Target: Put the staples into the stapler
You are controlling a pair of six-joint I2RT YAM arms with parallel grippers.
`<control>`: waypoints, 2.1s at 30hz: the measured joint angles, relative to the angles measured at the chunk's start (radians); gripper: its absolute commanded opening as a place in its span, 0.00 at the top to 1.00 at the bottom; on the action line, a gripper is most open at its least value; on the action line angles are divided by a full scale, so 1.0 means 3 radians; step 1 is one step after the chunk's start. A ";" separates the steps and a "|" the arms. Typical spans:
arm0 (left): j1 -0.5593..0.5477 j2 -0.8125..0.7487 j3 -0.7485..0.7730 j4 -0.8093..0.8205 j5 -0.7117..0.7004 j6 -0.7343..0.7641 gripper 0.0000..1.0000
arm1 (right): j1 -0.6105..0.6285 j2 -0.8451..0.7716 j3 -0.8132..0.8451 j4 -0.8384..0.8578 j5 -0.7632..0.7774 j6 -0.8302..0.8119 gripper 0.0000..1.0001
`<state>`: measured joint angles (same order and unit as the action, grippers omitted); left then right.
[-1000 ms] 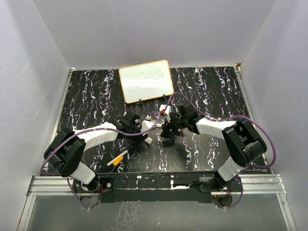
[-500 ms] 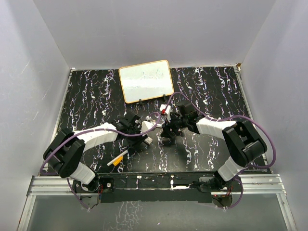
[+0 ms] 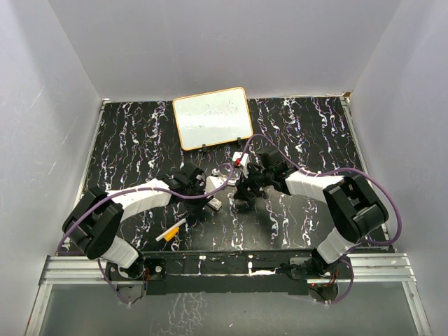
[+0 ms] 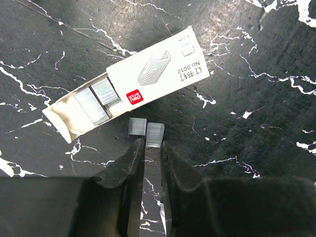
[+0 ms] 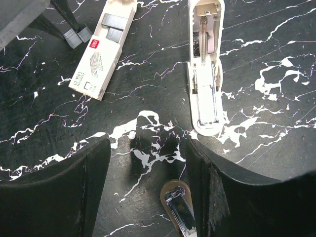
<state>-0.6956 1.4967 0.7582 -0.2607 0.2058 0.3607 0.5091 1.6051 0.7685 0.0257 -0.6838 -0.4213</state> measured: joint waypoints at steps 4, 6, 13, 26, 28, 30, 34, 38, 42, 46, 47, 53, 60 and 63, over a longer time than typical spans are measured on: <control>-0.0001 -0.0005 0.0000 -0.0005 0.0000 -0.0006 0.88 | 0.0000 0.0000 0.0000 0.0001 -0.0003 0.0004 0.36; -0.0001 -0.0010 0.0000 -0.0020 0.0006 -0.0005 0.89 | 0.0000 0.0000 0.0000 0.0000 -0.0005 0.0011 0.36; 0.0027 -0.0089 0.0008 -0.0318 0.0098 0.0057 0.91 | -0.0004 -0.0051 0.0001 -0.0010 -0.0043 0.0042 0.35; 0.0576 -0.0266 0.0802 -0.0893 0.0983 0.0006 0.91 | -0.0170 -0.0243 0.0463 -0.0127 -0.0465 0.0416 0.35; 0.0703 -0.0264 0.0958 -0.0886 0.1245 -0.0107 0.91 | -0.0273 -0.0244 0.0551 -0.0097 -0.0610 0.0608 0.35; 0.0824 -0.0251 0.1128 -0.0846 0.1526 -0.0271 0.92 | -0.0411 -0.0251 0.0596 0.0019 -0.0764 0.0891 0.35; 0.0942 -0.0149 0.1451 -0.0650 0.1999 -0.0637 0.91 | -0.0608 -0.0300 0.0599 0.0318 -0.0984 0.1490 0.36; 0.0940 0.0005 0.1640 -0.0247 0.2496 -0.1180 0.91 | -0.0610 -0.0364 0.0599 0.0704 -0.1191 0.2093 0.36; 0.0937 0.0125 0.1642 0.0224 0.2813 -0.1773 0.91 | -0.0600 -0.0407 0.0599 0.1119 -0.1349 0.2590 0.35; 0.0937 0.0168 0.1593 0.0655 0.2970 -0.2247 0.91 | -0.0600 -0.0411 0.0579 0.1526 -0.1436 0.3030 0.35; 0.0937 0.0168 0.1572 0.0750 0.3000 -0.2340 0.91 | -0.0600 -0.0411 0.0558 0.1658 -0.1460 0.3142 0.36; 0.0937 0.0174 0.1478 0.1137 0.3112 -0.2729 0.91 | -0.0600 -0.0411 0.0426 0.2207 -0.1512 0.3601 0.42; 0.0937 0.0179 0.1411 0.1303 0.3156 -0.2884 0.91 | -0.0590 -0.0406 0.0408 0.2443 -0.1508 0.3830 0.50; 0.0937 0.0179 0.1405 0.1319 0.3160 -0.2906 0.91 | -0.0577 -0.0393 0.0408 0.2509 -0.1507 0.3890 0.51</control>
<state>-0.4145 1.5505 1.1797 0.1349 1.1538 -0.5110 0.3359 1.4872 0.8909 0.7784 -1.1358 0.7456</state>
